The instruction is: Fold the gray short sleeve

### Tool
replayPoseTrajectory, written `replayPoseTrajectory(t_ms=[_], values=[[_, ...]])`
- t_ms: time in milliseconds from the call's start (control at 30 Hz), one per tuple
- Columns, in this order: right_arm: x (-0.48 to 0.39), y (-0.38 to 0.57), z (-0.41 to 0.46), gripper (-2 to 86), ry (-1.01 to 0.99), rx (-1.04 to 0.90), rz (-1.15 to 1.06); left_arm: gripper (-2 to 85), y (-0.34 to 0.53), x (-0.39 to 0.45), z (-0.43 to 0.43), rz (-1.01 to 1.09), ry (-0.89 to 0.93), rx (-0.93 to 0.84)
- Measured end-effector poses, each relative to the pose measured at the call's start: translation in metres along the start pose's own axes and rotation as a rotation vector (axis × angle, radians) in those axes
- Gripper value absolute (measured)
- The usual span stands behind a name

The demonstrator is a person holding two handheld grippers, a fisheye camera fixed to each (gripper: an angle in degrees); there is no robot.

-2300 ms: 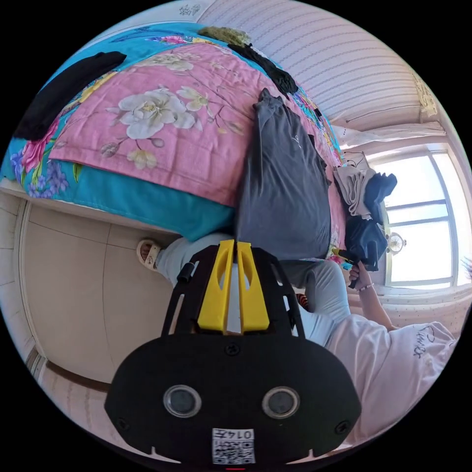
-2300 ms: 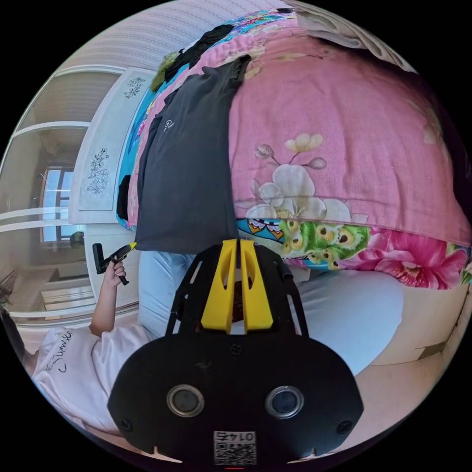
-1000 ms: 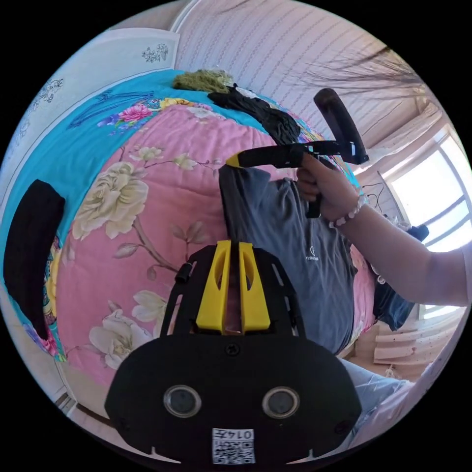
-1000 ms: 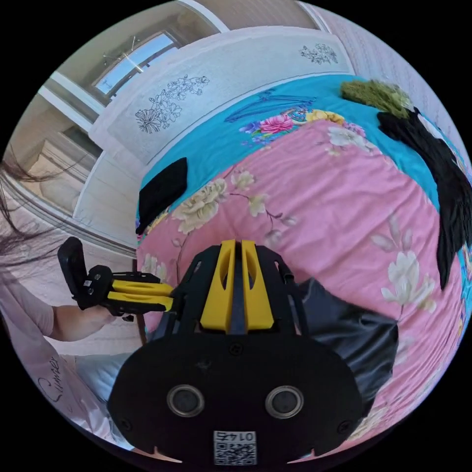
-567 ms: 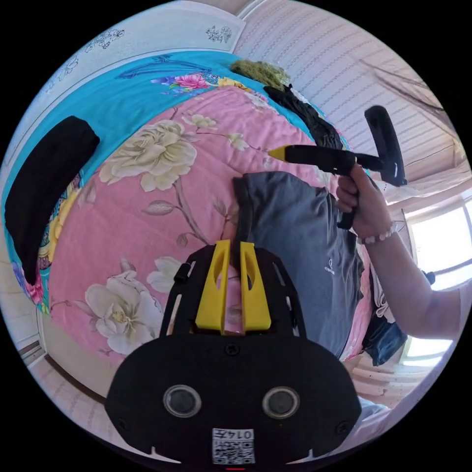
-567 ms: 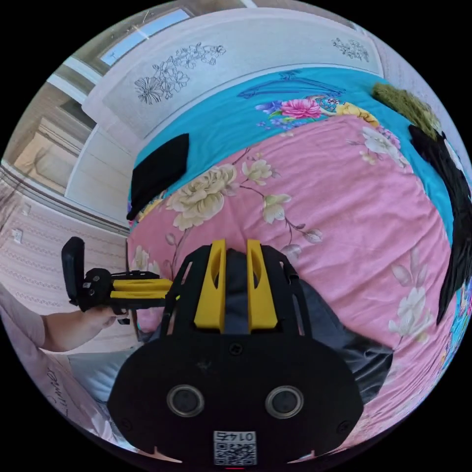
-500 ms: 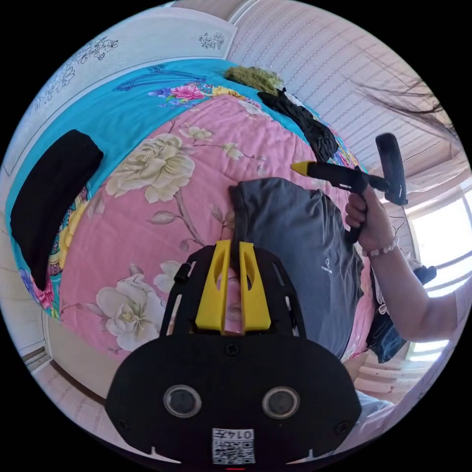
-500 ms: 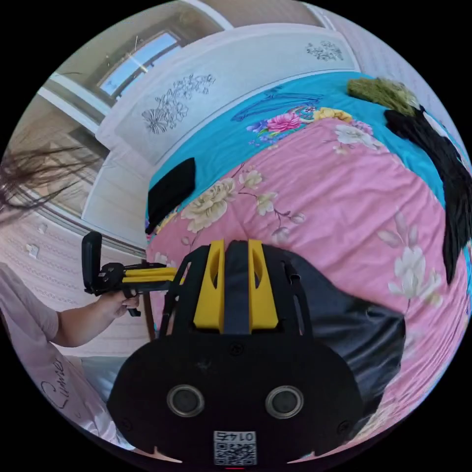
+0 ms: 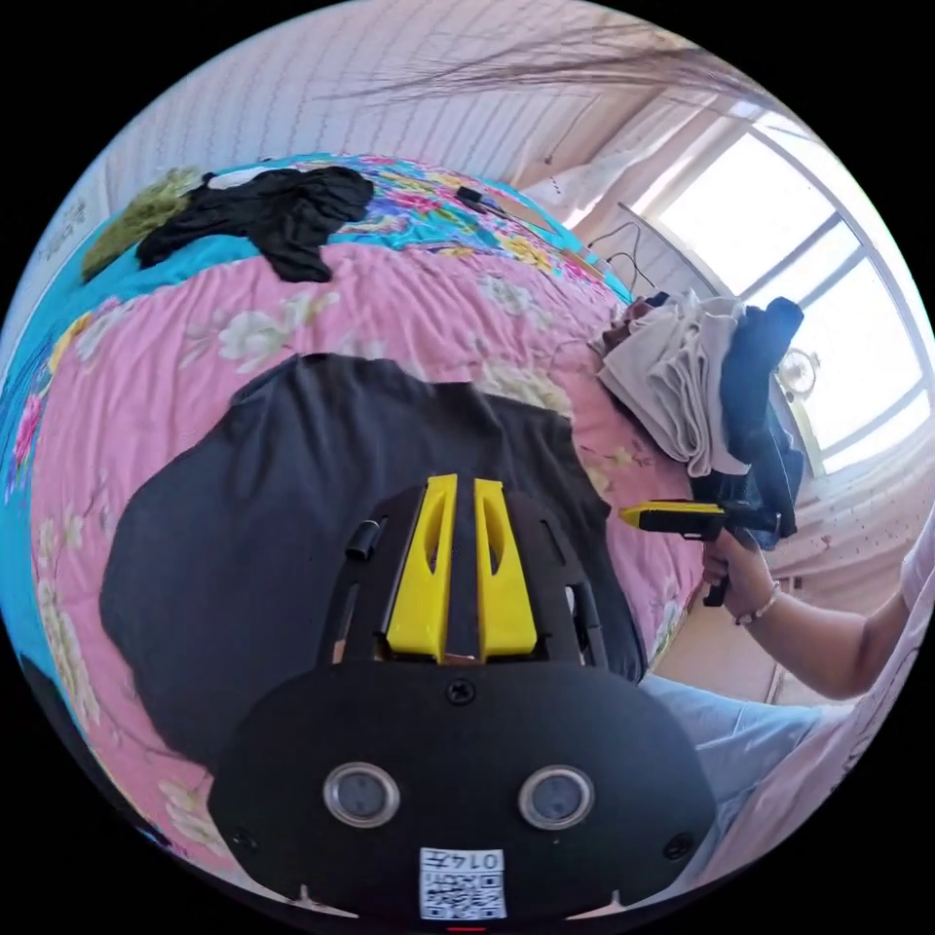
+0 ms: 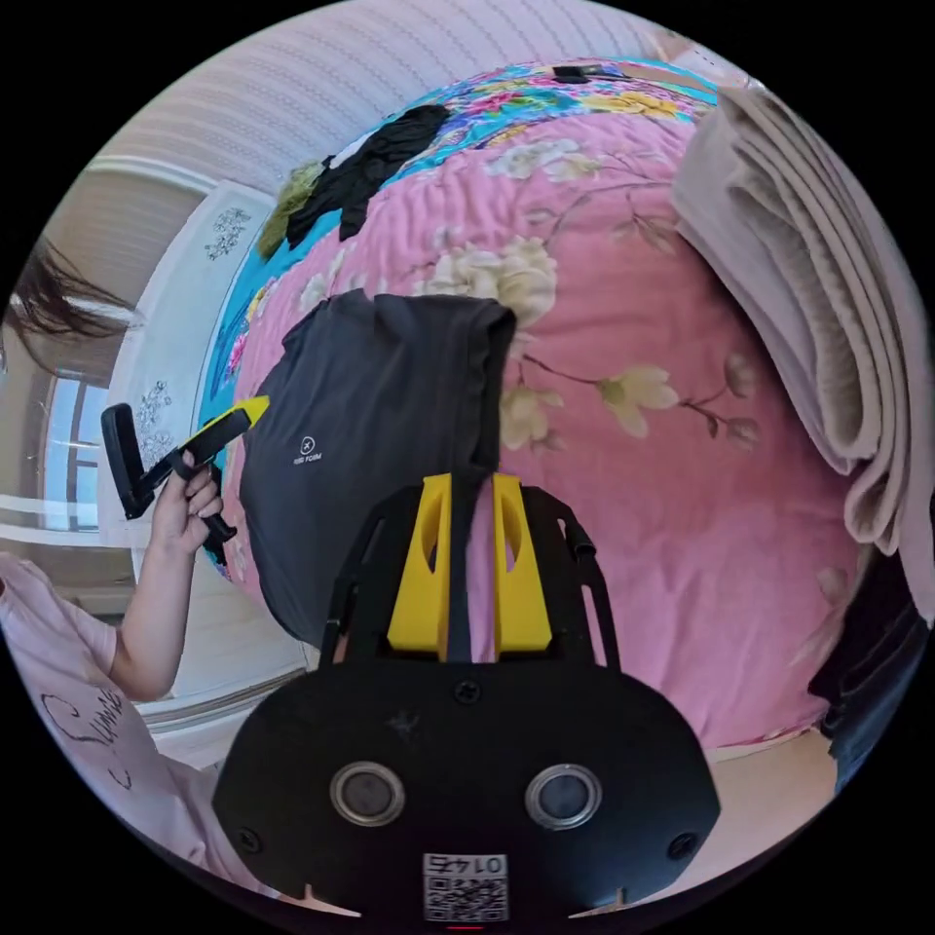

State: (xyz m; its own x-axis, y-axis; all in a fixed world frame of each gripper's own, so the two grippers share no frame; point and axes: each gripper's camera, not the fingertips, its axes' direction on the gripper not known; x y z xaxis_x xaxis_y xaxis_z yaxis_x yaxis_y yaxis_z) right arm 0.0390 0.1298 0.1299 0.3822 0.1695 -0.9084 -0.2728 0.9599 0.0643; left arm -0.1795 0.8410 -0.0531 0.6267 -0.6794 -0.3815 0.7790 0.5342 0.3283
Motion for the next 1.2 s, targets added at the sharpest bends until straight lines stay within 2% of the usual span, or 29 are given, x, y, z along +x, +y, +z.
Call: replayPoseTrajectory(t_ms=[167,333,400,433,633,900,1067,1200], values=[[0.042,0.023,0.005,7.4,-0.062,0.024,0.062,4.8,-0.076,0.071,0.080,0.179,0.057,-0.063],[0.061,0.019,0.013,7.9,-0.169,0.065,0.086,6.2,-0.111,0.113,0.162,0.270,-0.017,-0.186],[0.064,0.016,0.020,7.3,-0.177,0.060,0.074,4.1,-0.113,0.116,0.203,0.282,-0.062,-0.316],[0.066,0.014,0.027,6.5,-0.167,0.043,0.070,3.1,-0.113,0.116,0.206,0.292,-0.059,-0.304],[0.083,0.013,0.036,2.8,-0.211,0.039,0.093,-0.6,-0.116,0.101,0.194,0.251,0.013,-0.226],[0.054,0.016,0.009,2.1,-0.176,0.089,-0.004,-0.7,-0.079,0.049,0.101,0.112,0.107,-0.034],[0.005,0.021,0.015,2.2,-0.121,0.008,-0.200,1.1,-0.028,0.009,0.089,-0.024,0.049,-0.074],[-0.004,0.026,0.040,2.2,-0.098,-0.119,-0.185,3.7,0.002,-0.017,0.087,-0.115,0.034,-0.147]])
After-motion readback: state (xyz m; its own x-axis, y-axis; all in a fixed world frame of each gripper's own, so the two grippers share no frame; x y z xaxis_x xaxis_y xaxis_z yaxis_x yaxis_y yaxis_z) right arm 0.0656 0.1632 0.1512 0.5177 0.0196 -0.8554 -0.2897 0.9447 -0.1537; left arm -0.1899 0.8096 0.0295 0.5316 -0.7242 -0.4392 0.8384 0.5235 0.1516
